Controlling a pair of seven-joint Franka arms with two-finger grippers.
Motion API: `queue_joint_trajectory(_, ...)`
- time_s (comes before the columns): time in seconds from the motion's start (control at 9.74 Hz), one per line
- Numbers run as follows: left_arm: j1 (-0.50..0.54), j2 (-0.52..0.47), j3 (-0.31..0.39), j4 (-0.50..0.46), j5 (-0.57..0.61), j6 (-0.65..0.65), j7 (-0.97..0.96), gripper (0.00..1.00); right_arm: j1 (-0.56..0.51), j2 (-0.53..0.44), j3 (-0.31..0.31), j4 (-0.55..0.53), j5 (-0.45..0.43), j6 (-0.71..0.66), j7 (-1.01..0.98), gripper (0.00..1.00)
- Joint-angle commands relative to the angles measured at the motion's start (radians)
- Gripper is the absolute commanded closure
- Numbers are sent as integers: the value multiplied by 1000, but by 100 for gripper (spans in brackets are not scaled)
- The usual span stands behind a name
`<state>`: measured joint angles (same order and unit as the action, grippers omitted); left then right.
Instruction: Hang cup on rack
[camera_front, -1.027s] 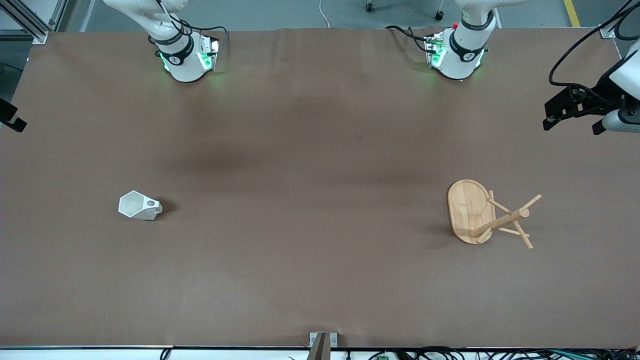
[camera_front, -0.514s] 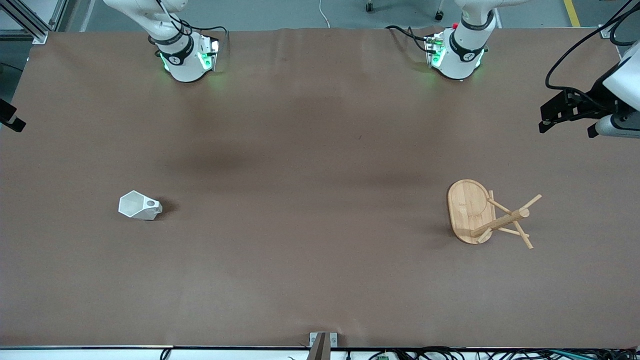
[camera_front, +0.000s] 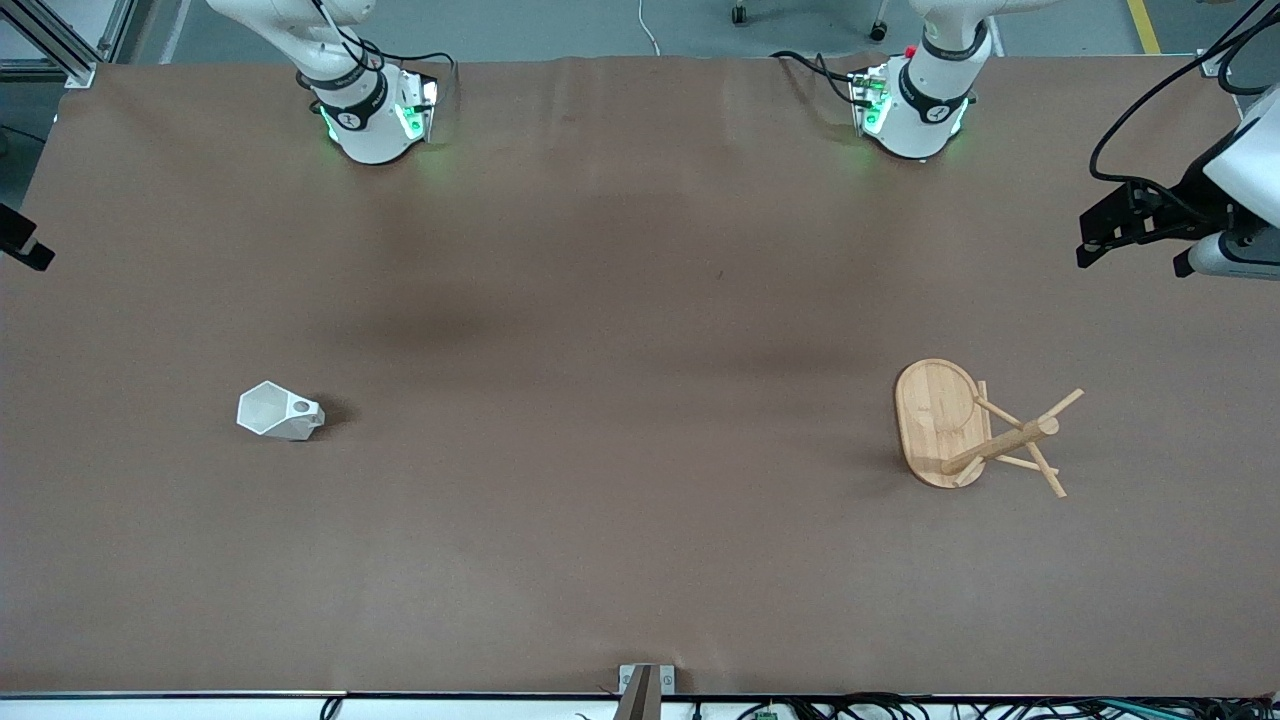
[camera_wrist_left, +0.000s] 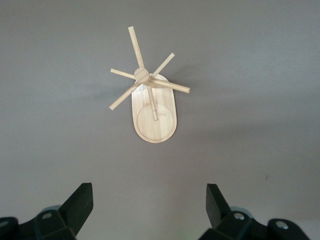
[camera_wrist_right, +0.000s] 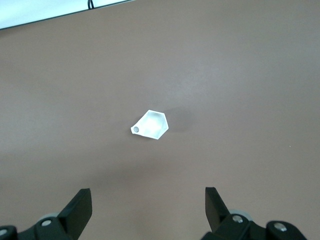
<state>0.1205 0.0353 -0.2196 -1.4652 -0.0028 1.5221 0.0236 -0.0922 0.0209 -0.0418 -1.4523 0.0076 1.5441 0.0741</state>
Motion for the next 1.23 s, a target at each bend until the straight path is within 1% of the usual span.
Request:
queue_joint_trajectory(0.0, 2, 20, -4, -12, 6, 6, -1, 0, -15, 11, 2, -153, -6, 153, 3, 0)
queue_joint_trajectory(0.21, 2, 20, -4, -12, 4, 7, -2, 0, -23, 62, 2, -288, -6, 334, -37, 0)
queue_joint_trajectory(0.31, 2, 20, -4, -12, 4, 6, -2, 0, -38, 98, 3, -330, -6, 412, -93, 0)
queue_joint_trajectory(0.62, -1, 20, -6, -12, 4, 7, -2, 0, -50, 221, 3, -472, -6, 702, -189, 0)
queue_joint_trajectory(0.82, -5, 21, -7, -10, 3, 13, 1, 0, -58, 286, 3, -506, -5, 790, -250, 0)
queue_joint_trajectory(0.92, -10, 23, -11, -12, 3, 26, 1, 0, -60, 307, 3, -507, -5, 795, -269, 0)
queue_joint_trajectory(1.03, -13, 32, -20, -12, 3, 36, 18, 0, -58, 309, 3, -516, -5, 797, -284, 1)
queue_joint_trajectory(1.13, -15, 49, -44, -12, -2, 52, 19, 0, -64, 307, 3, -529, -5, 801, -313, 3)
